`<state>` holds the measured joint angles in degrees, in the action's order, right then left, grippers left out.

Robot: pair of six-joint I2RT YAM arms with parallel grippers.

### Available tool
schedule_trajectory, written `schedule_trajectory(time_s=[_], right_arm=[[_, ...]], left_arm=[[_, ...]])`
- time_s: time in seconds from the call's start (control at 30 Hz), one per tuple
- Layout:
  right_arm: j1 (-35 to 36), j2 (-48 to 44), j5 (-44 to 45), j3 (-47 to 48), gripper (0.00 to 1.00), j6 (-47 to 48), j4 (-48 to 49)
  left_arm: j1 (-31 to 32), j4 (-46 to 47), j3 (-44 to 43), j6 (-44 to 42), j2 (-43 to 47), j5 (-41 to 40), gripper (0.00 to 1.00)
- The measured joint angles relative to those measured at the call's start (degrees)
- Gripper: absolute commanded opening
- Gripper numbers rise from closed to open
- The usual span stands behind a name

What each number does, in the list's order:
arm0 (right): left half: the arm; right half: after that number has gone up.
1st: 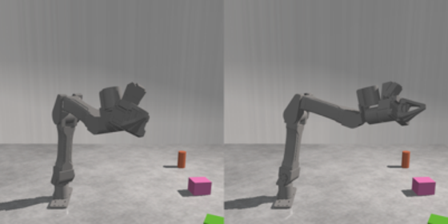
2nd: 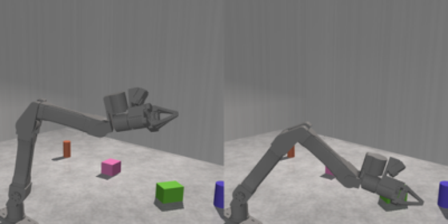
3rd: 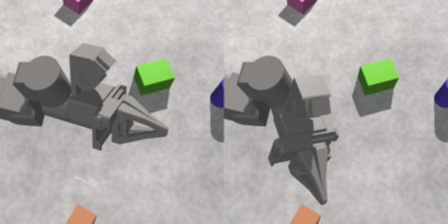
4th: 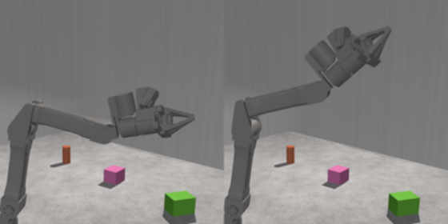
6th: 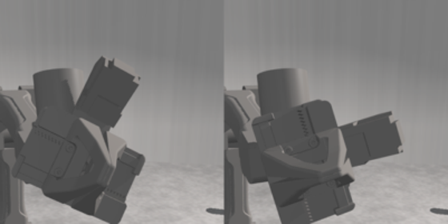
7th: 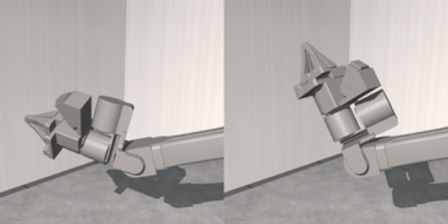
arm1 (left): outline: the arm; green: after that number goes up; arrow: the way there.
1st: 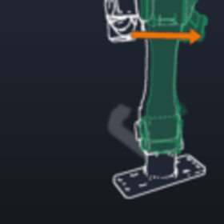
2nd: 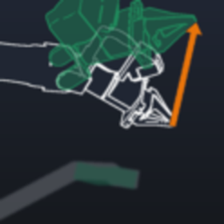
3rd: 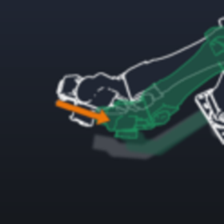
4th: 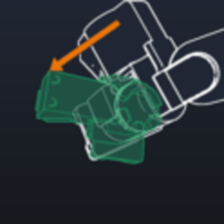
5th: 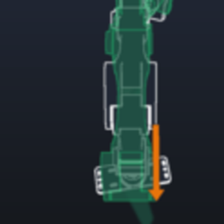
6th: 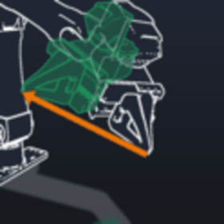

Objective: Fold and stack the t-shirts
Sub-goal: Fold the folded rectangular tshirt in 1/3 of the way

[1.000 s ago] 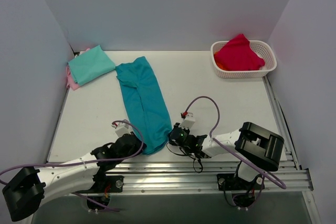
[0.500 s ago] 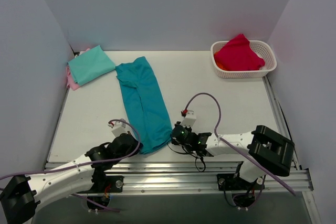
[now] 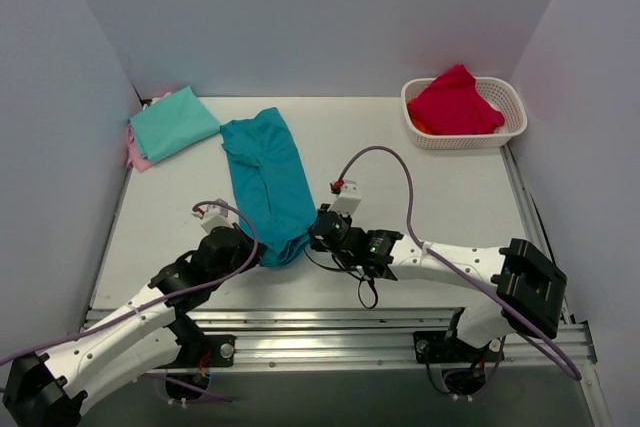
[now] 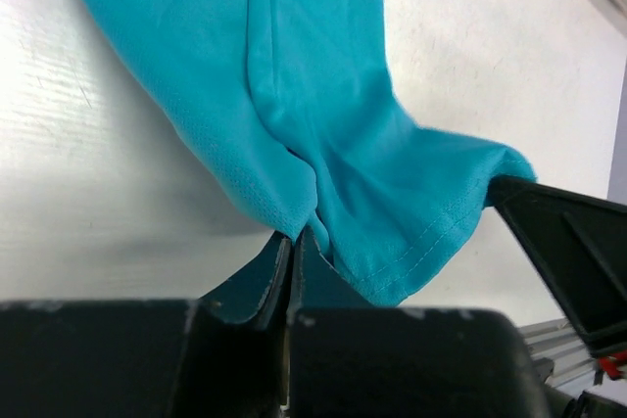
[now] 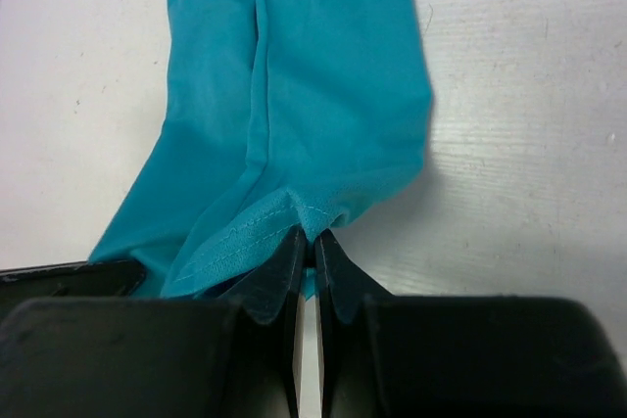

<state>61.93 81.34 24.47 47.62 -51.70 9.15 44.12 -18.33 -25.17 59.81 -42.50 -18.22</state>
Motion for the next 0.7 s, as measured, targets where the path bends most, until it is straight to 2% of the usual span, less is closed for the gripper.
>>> schedule_trajectory(time_s=[0.4,0.53,0.7], right_arm=[[-9.6,17.5,-1.3,16.7,0.0,4.5,-1.2],[-12.4,21.2,-2.9,21.8,0.0,5.5,-2.4],[-15.0,26.0,-5.0,30.6,0.0,6.7,-3.8]], left_arm=[[-19.6,4.4,-3.1,-3.8,-7.9,11.0,0.02],[-23.4,6.9,-3.6,-4.3,-11.4,13.5,0.02],[-26.6,9.3,-8.9,-4.8,-18.6,15.2,0.02]])
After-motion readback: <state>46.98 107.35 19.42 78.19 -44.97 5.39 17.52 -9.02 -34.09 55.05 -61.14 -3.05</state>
